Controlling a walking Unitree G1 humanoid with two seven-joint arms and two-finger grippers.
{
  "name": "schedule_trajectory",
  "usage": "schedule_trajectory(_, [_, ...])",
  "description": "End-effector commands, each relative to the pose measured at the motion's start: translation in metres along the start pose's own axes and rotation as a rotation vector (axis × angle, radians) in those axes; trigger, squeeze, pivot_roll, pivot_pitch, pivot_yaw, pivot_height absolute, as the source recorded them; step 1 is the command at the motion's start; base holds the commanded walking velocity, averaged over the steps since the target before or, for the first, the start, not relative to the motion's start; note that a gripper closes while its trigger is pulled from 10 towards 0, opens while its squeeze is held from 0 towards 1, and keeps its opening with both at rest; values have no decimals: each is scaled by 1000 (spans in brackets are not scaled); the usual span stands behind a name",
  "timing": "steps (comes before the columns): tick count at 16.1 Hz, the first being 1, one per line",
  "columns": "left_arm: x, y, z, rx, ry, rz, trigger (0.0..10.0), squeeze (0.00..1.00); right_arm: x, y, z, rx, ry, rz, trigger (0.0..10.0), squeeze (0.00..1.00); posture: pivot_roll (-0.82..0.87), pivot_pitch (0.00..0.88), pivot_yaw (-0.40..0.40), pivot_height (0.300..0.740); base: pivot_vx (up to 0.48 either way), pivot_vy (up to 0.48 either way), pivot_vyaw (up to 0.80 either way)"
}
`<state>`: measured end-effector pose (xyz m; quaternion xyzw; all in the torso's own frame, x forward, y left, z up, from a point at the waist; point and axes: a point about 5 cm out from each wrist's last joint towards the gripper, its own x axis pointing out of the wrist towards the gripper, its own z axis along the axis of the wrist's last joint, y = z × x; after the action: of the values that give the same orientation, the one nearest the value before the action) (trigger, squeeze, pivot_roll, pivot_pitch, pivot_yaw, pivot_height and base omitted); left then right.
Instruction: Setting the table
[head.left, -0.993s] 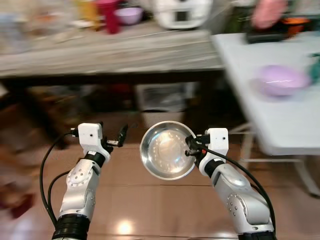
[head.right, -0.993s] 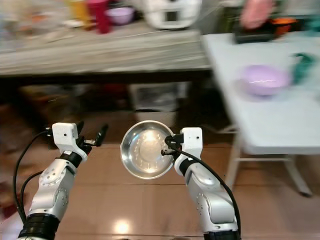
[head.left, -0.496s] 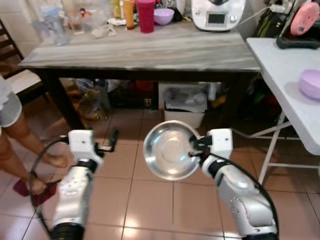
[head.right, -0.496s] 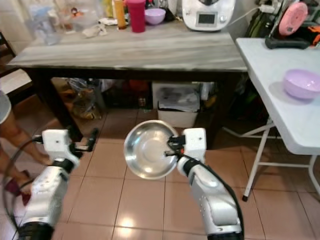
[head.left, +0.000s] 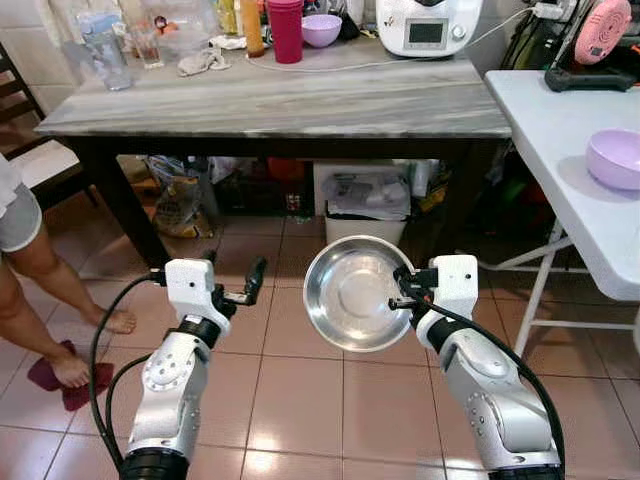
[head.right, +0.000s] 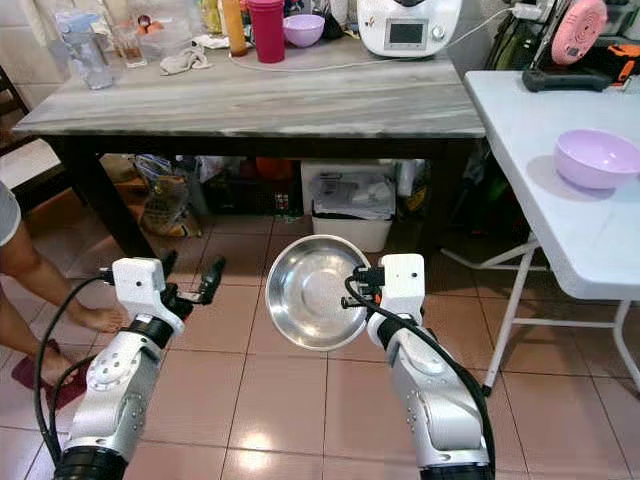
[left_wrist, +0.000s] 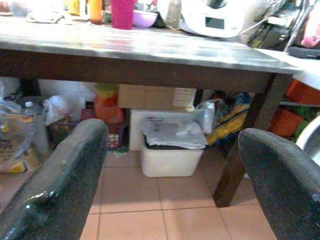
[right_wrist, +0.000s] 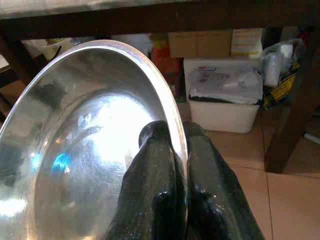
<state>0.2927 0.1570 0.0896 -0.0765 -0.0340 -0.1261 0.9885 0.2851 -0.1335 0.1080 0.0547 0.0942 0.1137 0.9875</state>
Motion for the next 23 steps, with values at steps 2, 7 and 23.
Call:
schedule_trajectory(2, [0,-3,4,5,-13,-21,10000,0,2,1,6,-7,-27,4,10000,0,-210,54,37,740,480,0,0])
schedule_trajectory(7, [1,-6,3,-1,-9,-39,10000,0,3,1,12,-7,-71,-7,10000,0,-211,54,39,740,480,0,0])
schedule_trajectory(23, [3,-10,3,-6,-4,-60,10000,0,0,-9,34,-15,-240,-86,10000,0,-216,49,47,740,480,0,145])
